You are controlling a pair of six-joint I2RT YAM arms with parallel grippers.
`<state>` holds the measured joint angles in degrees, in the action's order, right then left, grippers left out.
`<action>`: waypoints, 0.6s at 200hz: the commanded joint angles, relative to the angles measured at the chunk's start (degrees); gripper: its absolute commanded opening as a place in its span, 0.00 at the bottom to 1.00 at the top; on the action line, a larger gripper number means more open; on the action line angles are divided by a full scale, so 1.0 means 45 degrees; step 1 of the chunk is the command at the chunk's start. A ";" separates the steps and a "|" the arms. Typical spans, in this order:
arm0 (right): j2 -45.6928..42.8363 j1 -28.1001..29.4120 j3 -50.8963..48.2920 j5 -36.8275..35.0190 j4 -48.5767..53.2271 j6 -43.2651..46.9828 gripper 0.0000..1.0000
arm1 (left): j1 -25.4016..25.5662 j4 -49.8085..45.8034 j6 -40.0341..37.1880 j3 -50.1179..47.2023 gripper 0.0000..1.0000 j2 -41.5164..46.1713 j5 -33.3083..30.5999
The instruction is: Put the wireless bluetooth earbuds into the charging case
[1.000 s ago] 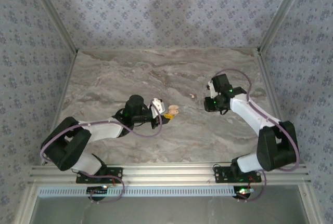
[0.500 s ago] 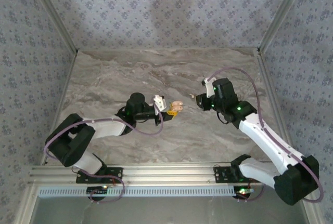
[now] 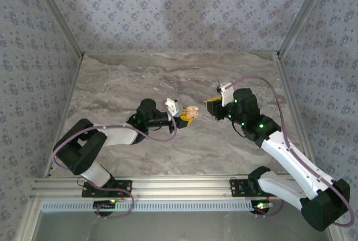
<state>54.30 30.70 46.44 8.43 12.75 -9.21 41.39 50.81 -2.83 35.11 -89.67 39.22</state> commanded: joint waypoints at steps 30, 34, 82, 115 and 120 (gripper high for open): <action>0.0214 0.0510 -0.0184 0.0312 -0.1096 0.0601 0.26 | 0.0116 -0.0001 0.0239 0.0494 0.15 0.0638 0.0435; 0.0255 0.0550 -0.0180 0.0316 -0.1096 0.0631 0.26 | 0.0103 -0.0001 0.0257 0.0498 0.15 0.0651 0.0408; 0.0642 0.0887 -0.0154 0.0431 -0.1193 0.0836 0.26 | 0.0119 -0.0001 0.0396 0.0574 0.15 0.0804 0.0272; 0.0816 0.1121 -0.0148 0.0434 -0.1312 0.0905 0.26 | 0.0108 0.0038 0.0512 0.0575 0.15 0.0840 0.0173; 0.0821 0.1133 -0.0155 0.0416 -0.1314 0.0919 0.26 | 0.0106 0.0038 0.0530 0.0576 0.15 0.0843 0.0162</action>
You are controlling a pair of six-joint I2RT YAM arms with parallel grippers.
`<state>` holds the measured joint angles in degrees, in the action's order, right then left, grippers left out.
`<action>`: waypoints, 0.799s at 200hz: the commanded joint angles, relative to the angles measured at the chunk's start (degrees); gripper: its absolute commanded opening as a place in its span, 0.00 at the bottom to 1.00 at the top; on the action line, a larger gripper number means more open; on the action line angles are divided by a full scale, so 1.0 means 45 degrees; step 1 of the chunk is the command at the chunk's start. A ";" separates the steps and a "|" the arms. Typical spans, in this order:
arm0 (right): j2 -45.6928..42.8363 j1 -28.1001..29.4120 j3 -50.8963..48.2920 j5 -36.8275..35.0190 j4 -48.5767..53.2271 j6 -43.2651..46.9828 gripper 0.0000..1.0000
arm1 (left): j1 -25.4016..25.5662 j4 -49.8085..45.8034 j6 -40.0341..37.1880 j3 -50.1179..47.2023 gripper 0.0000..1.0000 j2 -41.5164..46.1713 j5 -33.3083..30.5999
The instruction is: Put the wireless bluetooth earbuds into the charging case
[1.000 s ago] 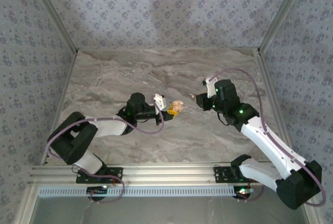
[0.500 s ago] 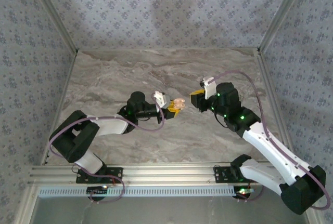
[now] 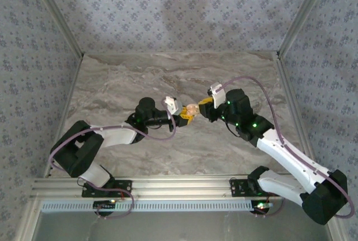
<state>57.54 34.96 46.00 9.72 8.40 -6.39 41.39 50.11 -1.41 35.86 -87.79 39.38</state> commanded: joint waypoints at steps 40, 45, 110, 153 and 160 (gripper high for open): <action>0.0124 0.0327 -0.0083 0.0048 -0.0267 0.0386 0.26 | 0.0116 0.0193 0.0235 0.0450 0.15 0.0480 0.0040; 0.0129 0.0325 -0.0083 0.0048 -0.0258 0.0400 0.26 | 0.0103 0.0207 0.0252 0.0468 0.15 0.0484 0.0039; 0.0243 0.0506 -0.0105 -0.0107 -0.0164 0.0521 0.26 | 0.0109 0.0523 0.0620 0.0547 0.15 0.0482 0.0004; 0.0251 0.0550 -0.0074 -0.0283 0.0118 0.0746 0.26 | 0.0119 0.0641 0.0723 0.0528 0.15 0.0551 -0.0146; 0.0222 0.0554 -0.0047 -0.0337 0.0177 0.0790 0.26 | 0.0106 0.0642 0.0724 0.0514 0.15 0.0563 -0.0175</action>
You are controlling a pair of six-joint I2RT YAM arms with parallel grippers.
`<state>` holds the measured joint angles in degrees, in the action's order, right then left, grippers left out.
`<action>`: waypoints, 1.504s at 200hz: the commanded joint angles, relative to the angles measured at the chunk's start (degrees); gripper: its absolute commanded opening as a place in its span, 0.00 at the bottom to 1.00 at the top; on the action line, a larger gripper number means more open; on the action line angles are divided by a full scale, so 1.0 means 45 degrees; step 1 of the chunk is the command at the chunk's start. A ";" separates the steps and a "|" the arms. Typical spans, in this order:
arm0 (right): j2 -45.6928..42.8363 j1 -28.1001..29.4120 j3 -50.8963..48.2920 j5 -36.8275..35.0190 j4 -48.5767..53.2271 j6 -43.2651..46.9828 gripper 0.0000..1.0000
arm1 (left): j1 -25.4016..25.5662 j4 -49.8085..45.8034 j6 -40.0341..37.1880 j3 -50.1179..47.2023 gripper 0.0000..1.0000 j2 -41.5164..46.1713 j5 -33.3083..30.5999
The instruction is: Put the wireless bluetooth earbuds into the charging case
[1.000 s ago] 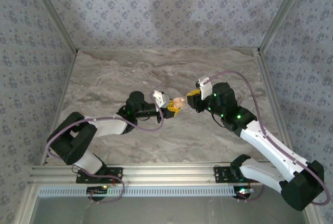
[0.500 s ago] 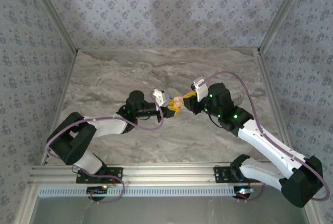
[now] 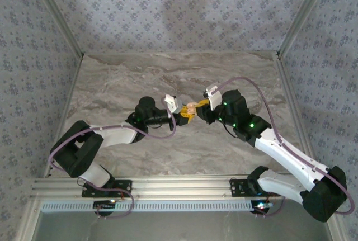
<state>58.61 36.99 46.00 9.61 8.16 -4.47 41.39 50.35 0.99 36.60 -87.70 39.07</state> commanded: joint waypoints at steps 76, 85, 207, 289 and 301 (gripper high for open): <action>0.0100 0.0403 0.0120 -0.0549 0.0692 0.0865 0.26 | 0.0102 0.0472 0.0087 0.0437 0.14 0.0696 -0.0205; 0.0138 0.0464 0.0149 -0.0460 0.0743 0.0912 0.26 | 0.0110 0.0453 0.0069 0.0441 0.15 0.0733 -0.0225; 0.0530 0.0499 0.0745 0.0930 0.0988 0.0999 0.41 | 0.0104 -0.0065 -0.0318 0.0453 0.14 0.0949 -0.0218; 0.0170 -0.0349 0.1183 0.2510 0.0832 0.0116 0.55 | 0.0102 -0.0222 -0.0523 0.0214 0.15 0.1103 -0.0284; 0.0088 -0.0603 0.1203 0.2909 0.0767 -0.0130 0.55 | 0.0102 -0.0192 -0.0541 0.0153 0.14 0.1094 -0.0303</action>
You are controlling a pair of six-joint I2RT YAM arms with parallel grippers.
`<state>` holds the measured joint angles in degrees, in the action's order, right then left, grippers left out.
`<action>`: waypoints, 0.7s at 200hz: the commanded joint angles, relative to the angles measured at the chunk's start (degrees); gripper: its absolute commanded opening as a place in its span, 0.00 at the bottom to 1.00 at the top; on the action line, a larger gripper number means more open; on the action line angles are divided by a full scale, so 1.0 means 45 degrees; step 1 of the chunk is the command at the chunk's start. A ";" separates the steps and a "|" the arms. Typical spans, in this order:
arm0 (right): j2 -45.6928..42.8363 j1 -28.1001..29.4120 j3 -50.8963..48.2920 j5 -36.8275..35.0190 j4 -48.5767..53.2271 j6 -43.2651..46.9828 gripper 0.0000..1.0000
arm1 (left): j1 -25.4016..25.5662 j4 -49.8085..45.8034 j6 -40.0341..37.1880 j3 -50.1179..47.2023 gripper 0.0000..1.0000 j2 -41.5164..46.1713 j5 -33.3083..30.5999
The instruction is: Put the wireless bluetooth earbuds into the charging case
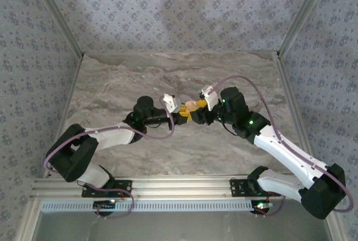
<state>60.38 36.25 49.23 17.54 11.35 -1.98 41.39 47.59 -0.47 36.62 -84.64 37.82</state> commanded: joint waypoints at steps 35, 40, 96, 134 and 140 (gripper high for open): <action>-0.0427 -0.1256 0.0534 0.2080 -0.0094 -0.1416 0.55 | 0.0110 0.0405 -0.0280 -0.0027 0.14 0.0469 -0.0134; -0.0411 -0.1367 0.0545 0.2153 -0.0083 -0.1511 0.55 | 0.0102 0.0410 -0.0302 -0.0050 0.14 0.0456 -0.0143; 0.0211 -0.2481 0.0612 0.3113 0.0111 -0.2174 0.55 | 0.0024 0.0361 -0.0367 -0.0619 0.14 0.0641 -0.0565; 0.1965 -0.3064 0.1802 0.1910 0.2251 -0.2134 0.53 | -0.0211 -0.0020 -0.0351 -0.1188 0.14 0.1092 -0.1181; 0.2403 -0.3155 0.2100 0.1743 0.2708 -0.2119 0.52 | -0.0283 -0.0100 -0.0355 -0.1280 0.14 0.1168 -0.1250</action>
<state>65.73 23.57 53.58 28.67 15.05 -10.81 41.10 47.46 -1.02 32.05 -82.37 34.15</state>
